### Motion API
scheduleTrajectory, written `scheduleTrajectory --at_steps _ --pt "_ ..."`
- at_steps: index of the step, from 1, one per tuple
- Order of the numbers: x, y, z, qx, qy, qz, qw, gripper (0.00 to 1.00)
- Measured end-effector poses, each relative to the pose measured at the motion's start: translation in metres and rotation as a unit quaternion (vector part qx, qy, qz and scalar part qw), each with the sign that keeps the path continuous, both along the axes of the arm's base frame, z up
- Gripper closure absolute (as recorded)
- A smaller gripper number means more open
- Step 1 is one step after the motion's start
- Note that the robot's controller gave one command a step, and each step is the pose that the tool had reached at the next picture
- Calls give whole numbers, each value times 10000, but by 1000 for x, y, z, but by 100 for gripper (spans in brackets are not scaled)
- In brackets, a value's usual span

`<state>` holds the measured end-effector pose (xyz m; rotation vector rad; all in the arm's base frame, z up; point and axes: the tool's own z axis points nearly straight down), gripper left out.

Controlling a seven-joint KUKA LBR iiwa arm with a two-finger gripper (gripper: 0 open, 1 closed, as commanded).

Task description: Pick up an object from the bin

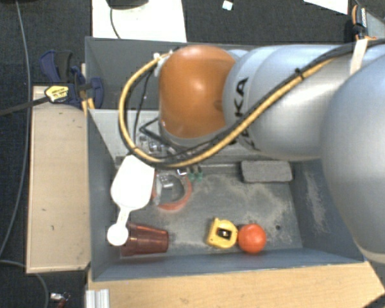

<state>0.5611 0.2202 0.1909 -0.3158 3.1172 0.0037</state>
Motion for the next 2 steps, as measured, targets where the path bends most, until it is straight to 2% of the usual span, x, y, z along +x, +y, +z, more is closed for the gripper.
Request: scheduleTrajectory --at_steps 1,2 --pt "6 6 12 -3 22 -67 10000 0" --pt "-5 -73 -72 -22 -7 1021 9948 0"
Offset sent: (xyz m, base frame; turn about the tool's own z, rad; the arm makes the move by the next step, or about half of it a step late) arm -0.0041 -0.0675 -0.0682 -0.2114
